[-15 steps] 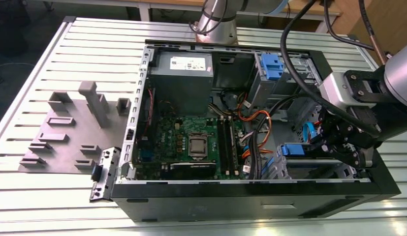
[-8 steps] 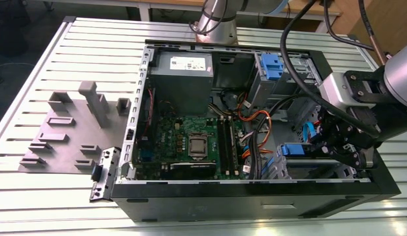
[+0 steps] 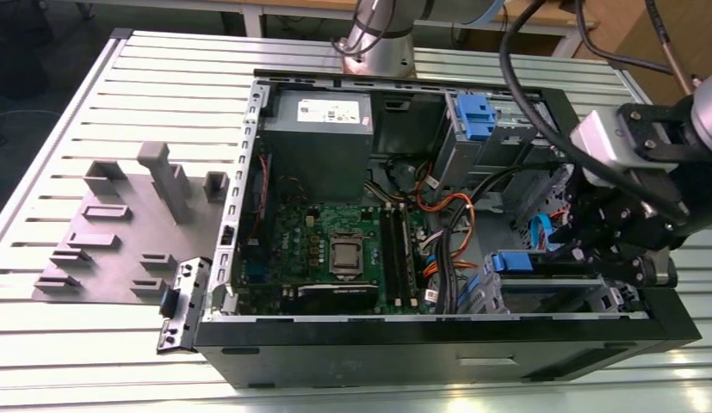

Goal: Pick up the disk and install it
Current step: 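Insert the first disk wire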

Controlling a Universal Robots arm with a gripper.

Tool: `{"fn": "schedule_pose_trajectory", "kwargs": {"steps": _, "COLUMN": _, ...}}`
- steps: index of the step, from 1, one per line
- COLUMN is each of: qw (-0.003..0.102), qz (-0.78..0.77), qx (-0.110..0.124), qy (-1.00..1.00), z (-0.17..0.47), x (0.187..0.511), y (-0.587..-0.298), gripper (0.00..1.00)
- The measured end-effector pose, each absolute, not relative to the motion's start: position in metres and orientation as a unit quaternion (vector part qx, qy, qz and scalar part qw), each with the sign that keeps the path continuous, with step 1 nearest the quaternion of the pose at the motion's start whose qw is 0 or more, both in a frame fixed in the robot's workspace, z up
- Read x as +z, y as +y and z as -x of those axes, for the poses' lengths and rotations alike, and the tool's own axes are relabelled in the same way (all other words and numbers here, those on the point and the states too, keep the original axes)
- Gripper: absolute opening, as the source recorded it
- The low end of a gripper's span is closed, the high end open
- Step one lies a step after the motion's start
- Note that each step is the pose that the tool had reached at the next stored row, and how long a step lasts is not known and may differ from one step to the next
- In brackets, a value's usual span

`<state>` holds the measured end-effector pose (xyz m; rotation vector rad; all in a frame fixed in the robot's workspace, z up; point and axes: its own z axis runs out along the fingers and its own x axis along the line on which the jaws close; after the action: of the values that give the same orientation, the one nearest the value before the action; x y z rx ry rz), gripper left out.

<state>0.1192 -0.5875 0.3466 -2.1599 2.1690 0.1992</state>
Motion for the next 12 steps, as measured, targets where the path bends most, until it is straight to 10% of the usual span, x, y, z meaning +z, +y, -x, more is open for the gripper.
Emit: {"fn": "schedule_pose_trajectory", "kwargs": {"steps": 12, "qw": 0.04, "qz": 0.704, "qx": 0.062, "qy": 0.706, "z": -0.1193, "x": 0.3566, "y": -0.5876, "gripper": 0.24}}
